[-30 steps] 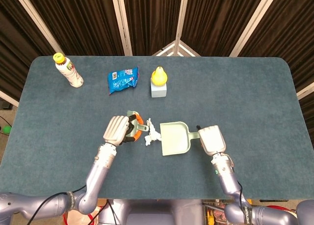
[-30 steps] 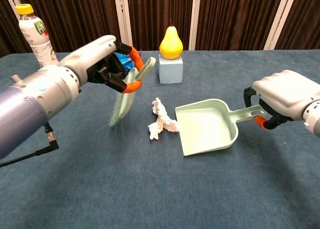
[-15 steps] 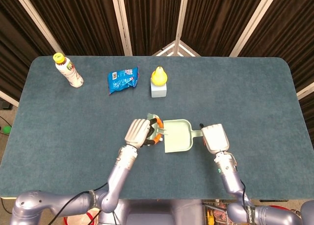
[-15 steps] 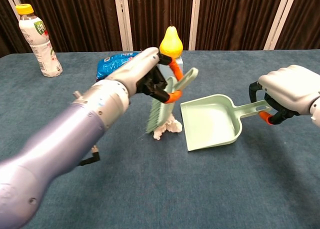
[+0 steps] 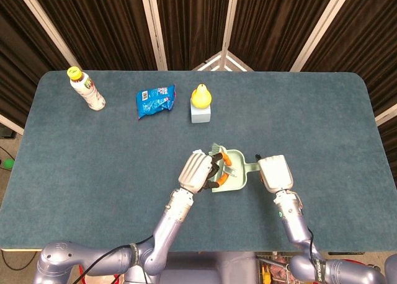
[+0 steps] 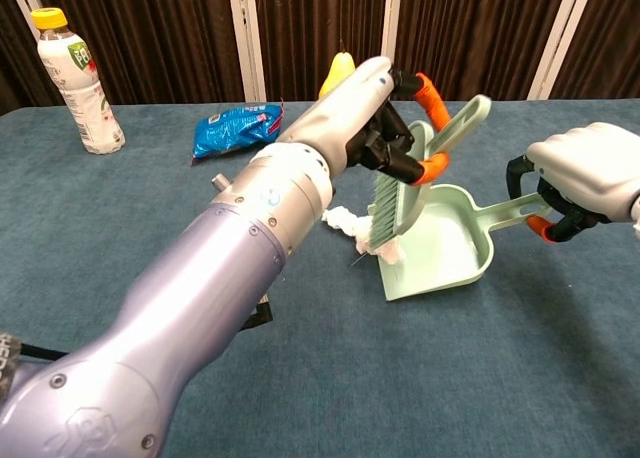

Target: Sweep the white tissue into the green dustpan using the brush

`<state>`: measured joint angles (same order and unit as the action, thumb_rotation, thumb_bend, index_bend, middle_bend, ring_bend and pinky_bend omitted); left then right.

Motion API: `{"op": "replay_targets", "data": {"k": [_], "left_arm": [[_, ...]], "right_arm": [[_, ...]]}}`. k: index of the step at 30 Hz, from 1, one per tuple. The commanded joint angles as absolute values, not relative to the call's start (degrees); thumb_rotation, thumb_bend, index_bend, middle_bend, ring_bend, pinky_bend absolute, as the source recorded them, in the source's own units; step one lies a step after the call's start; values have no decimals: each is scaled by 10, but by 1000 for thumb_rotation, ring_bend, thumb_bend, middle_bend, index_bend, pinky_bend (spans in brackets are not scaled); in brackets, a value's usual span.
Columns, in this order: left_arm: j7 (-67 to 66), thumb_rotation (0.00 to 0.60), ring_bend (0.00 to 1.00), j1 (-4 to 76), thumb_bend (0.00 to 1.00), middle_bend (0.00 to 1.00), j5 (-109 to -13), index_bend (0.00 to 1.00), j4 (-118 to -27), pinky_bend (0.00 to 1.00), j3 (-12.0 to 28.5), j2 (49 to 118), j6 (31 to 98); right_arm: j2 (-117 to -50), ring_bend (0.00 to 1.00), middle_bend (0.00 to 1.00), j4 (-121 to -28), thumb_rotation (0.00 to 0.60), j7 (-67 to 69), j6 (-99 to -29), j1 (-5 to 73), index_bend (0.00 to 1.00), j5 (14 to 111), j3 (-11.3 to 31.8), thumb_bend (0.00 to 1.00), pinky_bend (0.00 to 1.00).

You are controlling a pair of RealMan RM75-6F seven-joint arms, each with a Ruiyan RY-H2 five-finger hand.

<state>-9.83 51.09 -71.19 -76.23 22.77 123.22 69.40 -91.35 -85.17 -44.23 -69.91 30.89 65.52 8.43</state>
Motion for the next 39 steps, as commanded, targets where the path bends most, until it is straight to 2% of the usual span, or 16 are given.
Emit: {"op": "replay_targets", "data": {"k": [1,15,27,39], "left_arm": [[-83,600,1000,503,626,1000,-725,757,-781,1000,226,1220,702],[-109,600,1000,467,626,1000,-721,758,-806,1000,212,1125,691],[-96,600,1000,442,626,1000,-721,760,-810,1000,187,1080,684],[-92,600,1000,478,626,1000,-716,759,-738,1000,189,1136,653]], "right_arm": [[-911,842,841,-855,600,-443,-703,307,608,656,83,470,813],[-915,842,841,-862,600,-448,-706,305,608,656,75,470,813],[-940,842,841,-865,600,-473,-710,310,608,654,73,470,813],[-943,842,841,-857,600,-475,-709,314,608,648,80,471,813]]}}
